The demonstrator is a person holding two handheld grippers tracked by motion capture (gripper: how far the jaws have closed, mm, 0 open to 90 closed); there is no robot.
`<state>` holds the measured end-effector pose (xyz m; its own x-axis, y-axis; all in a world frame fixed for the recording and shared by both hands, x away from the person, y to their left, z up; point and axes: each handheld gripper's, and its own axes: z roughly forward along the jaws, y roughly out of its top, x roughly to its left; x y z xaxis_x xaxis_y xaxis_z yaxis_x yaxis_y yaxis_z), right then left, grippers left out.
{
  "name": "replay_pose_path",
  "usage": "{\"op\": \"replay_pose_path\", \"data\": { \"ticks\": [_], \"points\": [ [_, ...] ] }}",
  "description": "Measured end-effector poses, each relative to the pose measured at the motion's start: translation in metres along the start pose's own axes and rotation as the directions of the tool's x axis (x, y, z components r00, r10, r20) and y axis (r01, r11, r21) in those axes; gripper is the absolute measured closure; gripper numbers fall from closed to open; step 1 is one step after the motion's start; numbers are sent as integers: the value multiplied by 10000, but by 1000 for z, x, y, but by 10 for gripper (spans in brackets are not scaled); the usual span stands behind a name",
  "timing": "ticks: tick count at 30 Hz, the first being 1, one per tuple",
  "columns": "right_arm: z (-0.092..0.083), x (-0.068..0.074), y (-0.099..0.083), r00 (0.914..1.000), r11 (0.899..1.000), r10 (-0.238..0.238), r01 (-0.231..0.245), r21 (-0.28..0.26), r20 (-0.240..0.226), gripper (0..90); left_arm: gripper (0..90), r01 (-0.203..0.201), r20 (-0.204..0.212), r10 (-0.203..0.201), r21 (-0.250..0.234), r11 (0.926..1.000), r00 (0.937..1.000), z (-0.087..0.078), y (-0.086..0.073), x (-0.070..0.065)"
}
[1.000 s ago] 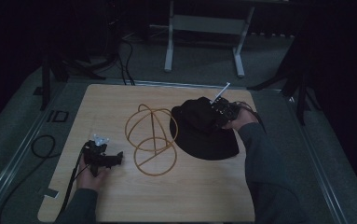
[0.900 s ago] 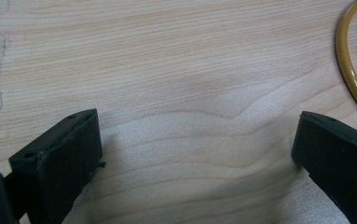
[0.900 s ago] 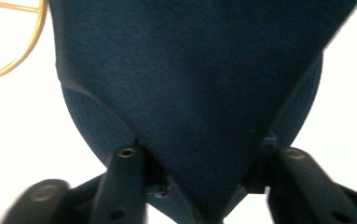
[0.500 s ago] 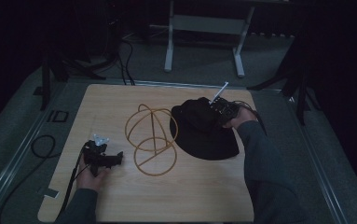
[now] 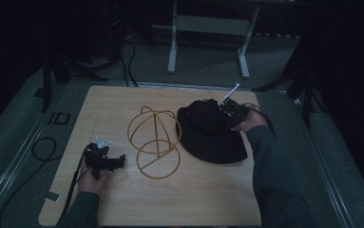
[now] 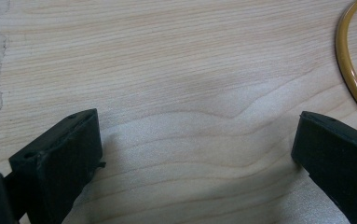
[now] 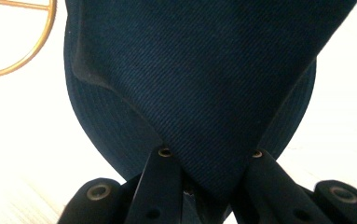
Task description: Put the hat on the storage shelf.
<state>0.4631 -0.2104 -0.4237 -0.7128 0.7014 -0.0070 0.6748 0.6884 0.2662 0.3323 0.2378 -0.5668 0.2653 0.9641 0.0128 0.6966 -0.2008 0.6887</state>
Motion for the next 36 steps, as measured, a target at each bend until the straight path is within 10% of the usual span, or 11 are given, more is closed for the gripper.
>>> {"op": "replay_pose_path", "data": {
  "ticks": [36],
  "points": [
    [-28,-3,-35,9964,9810,213,-367,-1904,-822,851,18,-3,-2,3,3,10000,10000,0,0,0]
  ]
}}
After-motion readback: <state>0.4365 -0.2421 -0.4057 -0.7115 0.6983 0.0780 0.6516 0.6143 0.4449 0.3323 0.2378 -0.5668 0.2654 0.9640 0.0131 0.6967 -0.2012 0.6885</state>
